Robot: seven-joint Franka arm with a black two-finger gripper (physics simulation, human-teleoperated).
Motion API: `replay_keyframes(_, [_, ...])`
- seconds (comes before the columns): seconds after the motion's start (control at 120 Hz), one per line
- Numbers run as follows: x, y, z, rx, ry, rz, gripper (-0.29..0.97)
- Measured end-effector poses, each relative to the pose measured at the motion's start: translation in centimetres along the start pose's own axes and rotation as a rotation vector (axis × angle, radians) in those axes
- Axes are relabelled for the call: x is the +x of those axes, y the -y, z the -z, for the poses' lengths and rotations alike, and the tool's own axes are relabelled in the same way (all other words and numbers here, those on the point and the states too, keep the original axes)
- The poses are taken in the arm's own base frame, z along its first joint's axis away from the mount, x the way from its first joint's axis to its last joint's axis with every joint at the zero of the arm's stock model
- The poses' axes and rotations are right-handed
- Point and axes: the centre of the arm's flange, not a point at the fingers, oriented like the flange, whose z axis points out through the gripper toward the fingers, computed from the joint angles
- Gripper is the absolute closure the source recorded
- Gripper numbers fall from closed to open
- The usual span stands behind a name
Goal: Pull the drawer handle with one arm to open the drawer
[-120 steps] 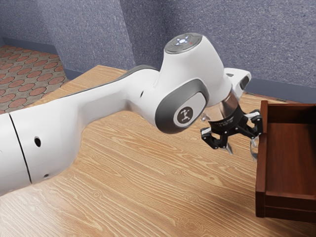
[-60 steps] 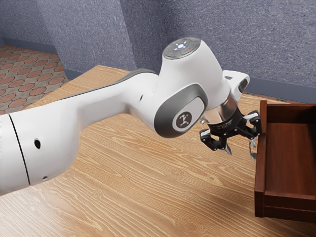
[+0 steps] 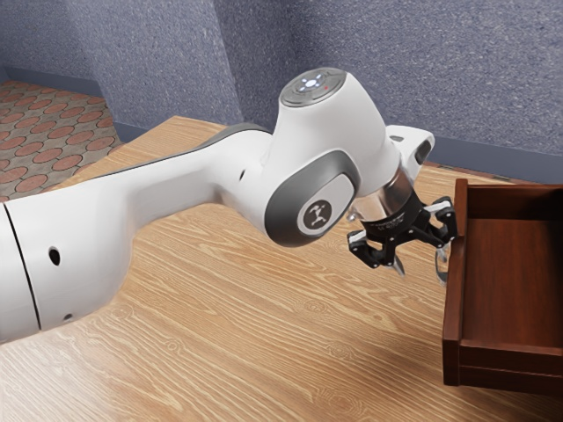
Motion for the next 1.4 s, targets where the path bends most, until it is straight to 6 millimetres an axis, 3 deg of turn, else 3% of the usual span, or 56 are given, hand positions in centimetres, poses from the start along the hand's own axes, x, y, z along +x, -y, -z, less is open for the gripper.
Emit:
replay_keyframes(0.867, [-0.4,-0.9,0.4,-0.041,-0.026,-0.069,0.24])
replay_keyframes(1.2, [0.4,-0.5,3.1,-0.048,-0.079,-0.085,0.24])
replay_keyframes(1.283, [0.4,-0.4,6.1,-0.067,-0.108,-0.082,0.22])
replay_keyframes(1.342, [0.9,0.7,10.9,-0.075,-0.126,-0.033,0.17])
replay_keyframes(1.4, [1.5,2.5,17.4,-0.075,-0.136,0.054,0.13])
